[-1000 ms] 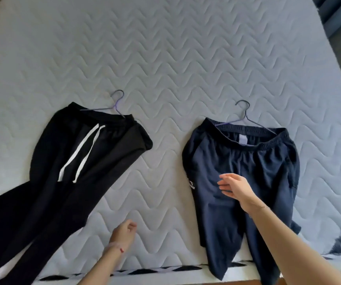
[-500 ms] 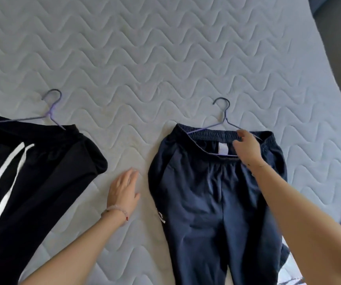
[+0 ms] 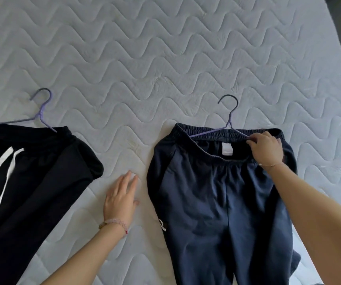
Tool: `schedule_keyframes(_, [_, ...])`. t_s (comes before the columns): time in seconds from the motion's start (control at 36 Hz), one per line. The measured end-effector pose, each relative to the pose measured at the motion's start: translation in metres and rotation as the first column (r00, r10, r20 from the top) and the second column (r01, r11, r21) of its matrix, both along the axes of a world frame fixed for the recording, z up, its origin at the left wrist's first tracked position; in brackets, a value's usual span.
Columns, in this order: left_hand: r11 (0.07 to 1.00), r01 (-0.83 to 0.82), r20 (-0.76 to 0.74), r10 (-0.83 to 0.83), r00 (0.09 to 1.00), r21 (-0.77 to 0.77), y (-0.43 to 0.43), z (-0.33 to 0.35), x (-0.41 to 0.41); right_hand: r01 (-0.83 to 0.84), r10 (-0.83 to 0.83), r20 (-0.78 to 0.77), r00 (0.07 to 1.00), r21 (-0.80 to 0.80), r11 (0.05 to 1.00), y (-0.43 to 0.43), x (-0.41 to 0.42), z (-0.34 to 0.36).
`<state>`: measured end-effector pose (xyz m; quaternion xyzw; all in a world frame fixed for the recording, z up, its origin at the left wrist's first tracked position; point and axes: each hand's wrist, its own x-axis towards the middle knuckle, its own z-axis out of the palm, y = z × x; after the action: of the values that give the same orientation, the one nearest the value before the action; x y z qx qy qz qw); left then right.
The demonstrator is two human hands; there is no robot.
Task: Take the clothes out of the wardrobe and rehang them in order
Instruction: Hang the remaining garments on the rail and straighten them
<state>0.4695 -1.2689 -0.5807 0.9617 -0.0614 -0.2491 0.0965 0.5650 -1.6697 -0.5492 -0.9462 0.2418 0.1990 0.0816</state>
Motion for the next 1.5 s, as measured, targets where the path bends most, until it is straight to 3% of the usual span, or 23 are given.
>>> schedule_keyframes(0.25, [0.997, -0.07, -0.03, 0.069, 0.997, -0.015, -0.008, 0.008, 0.003, -0.193, 0.18, 0.213, 0.96, 0.04, 0.98, 0.008, -0.02, 0.034])
schedule_keyframes(0.47, [0.999, 0.049, -0.272, -0.046, 0.961, 0.003, 0.005, 0.036, 0.028, -0.25, 0.173, 0.305, 0.937, 0.235, 0.939, 0.049, -0.022, 0.087])
schedule_keyframes(0.64, [0.999, -0.029, -0.01, 0.029, 1.0, -0.026, 0.011, 0.092, 0.015, -0.237, 0.14, 0.398, 0.907, 0.206, 0.95, 0.074, -0.038, 0.138])
schedule_keyframes(0.78, [0.997, -0.078, 0.049, 0.078, 0.996, -0.007, 0.026, 0.138, -0.012, -0.121, -0.037, 0.414, 0.91, 0.348, 0.93, 0.095, -0.046, 0.193])
schedule_keyframes(1.08, [0.969, -0.245, 0.136, 0.241, 0.961, 0.012, 0.113, 0.216, -0.068, -0.233, -0.132, 0.545, 0.828, 0.548, 0.803, 0.199, -0.024, 0.301])
schedule_keyframes(1.25, [0.93, -0.366, 0.13, 0.363, 0.923, 0.001, 0.189, 0.231, -0.08, -0.261, -0.068, 0.471, 0.879, 0.596, 0.76, 0.261, -0.039, 0.299])
schedule_keyframes(1.5, [0.903, -0.42, 0.026, 0.424, 0.905, -0.095, 0.294, 0.206, -0.021, -0.086, -0.177, 0.332, 0.927, 0.645, 0.76, 0.339, -0.056, 0.245])
